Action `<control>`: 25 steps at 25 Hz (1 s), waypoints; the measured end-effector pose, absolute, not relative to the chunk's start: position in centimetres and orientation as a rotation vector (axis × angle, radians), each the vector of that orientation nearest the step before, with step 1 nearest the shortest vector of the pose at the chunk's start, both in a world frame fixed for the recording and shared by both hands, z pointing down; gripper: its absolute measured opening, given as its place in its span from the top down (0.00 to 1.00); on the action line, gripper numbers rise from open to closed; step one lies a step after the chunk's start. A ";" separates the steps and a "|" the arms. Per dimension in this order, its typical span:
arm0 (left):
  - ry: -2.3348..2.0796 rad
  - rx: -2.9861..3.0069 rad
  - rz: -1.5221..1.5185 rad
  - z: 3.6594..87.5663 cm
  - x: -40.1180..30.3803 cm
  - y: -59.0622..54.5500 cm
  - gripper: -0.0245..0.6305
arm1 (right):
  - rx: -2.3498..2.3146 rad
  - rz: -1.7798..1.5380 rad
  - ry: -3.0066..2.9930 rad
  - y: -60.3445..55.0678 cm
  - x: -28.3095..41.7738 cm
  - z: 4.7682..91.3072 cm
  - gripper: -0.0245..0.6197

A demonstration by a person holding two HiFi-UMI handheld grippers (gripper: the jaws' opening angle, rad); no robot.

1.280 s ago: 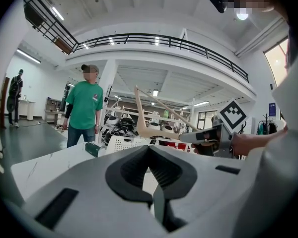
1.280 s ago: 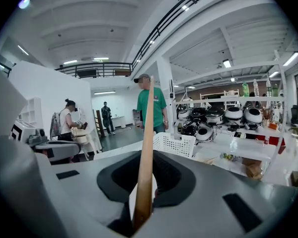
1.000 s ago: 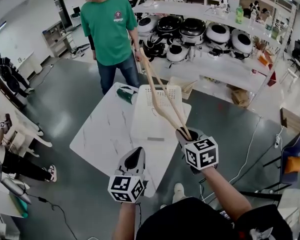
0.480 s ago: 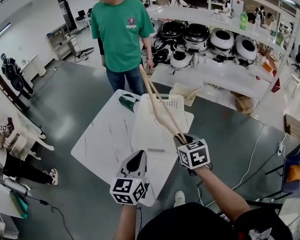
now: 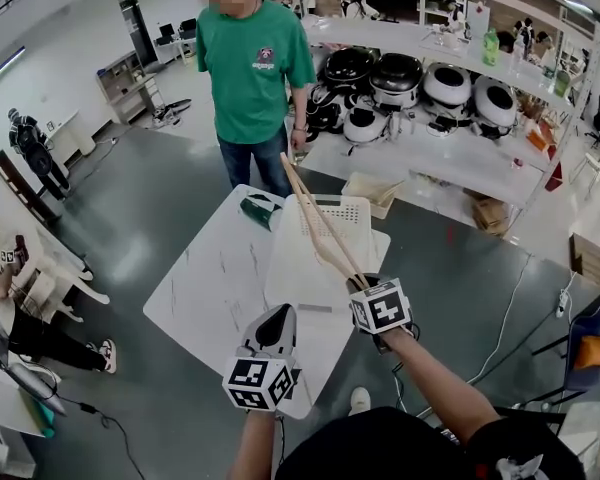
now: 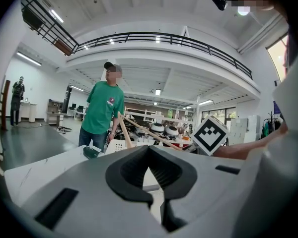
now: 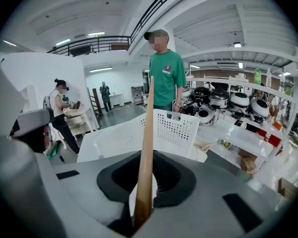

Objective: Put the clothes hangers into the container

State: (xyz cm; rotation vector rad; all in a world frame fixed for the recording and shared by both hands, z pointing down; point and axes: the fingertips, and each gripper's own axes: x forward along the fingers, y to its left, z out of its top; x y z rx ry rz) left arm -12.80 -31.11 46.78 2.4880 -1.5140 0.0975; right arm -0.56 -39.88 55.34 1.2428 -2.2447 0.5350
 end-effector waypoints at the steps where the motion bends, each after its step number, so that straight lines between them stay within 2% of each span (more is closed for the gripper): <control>1: -1.515 2.486 0.097 46.8 -12.9 -31.1 0.96 | 1.236 0.538 -2.237 -39.9 -0.7 55.6 0.86; 25: -1.543 2.441 0.088 47.8 -13.9 -31.6 0.96 | 1.149 0.644 -2.074 -39.9 -1.3 60.0 0.86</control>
